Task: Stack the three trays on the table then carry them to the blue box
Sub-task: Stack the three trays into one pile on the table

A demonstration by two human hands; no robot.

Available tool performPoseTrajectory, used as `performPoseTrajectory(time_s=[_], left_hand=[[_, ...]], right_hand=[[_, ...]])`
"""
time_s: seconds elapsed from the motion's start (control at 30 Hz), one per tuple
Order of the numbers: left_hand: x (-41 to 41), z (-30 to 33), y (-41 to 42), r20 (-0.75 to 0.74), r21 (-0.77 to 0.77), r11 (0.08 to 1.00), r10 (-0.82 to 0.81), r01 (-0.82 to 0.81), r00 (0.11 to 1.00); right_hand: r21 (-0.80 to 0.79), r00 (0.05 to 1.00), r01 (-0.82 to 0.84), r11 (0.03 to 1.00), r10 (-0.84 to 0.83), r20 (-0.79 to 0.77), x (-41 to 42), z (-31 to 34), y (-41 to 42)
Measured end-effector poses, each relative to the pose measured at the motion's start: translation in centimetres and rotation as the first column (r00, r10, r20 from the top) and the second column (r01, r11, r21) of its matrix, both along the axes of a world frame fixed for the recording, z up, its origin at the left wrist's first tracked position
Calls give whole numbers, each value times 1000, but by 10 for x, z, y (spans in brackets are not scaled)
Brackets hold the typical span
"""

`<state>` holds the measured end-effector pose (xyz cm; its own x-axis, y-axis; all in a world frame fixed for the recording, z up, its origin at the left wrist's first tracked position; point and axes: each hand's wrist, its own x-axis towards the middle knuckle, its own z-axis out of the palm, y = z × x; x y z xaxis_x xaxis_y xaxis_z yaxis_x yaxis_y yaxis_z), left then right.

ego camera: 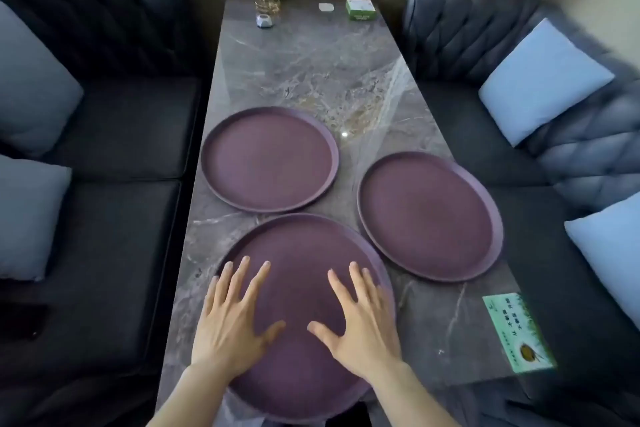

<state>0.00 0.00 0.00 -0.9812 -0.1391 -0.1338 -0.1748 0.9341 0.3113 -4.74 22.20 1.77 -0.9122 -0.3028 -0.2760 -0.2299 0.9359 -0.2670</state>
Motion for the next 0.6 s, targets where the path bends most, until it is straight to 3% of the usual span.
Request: performPoseTrajectory(time_s=[0.1,0.27,0.43,0.5,0.6], left_hand=[[1,-14,3,123,-21,999,-46,49,991],[2,-29,12,197,9,998,-61,61,978],[-1,-33,33,162,0,999,-46,47,986],[-4,-33,39,130,-17,999,-31,34,991],[-22,-29,48,-17,-3,999,35,-35,999]], right_hand=[[58,998,11,998,-15,65,5,-19,10],[61,1000,8,998,-8,6,11,-39,31],[0,998,31,1000,-31,57,0,-36,51],[-95,993,97,991,-89,82,-7,-29,57],[-231,967,231,945,-250,-54,-24,-15,74]])
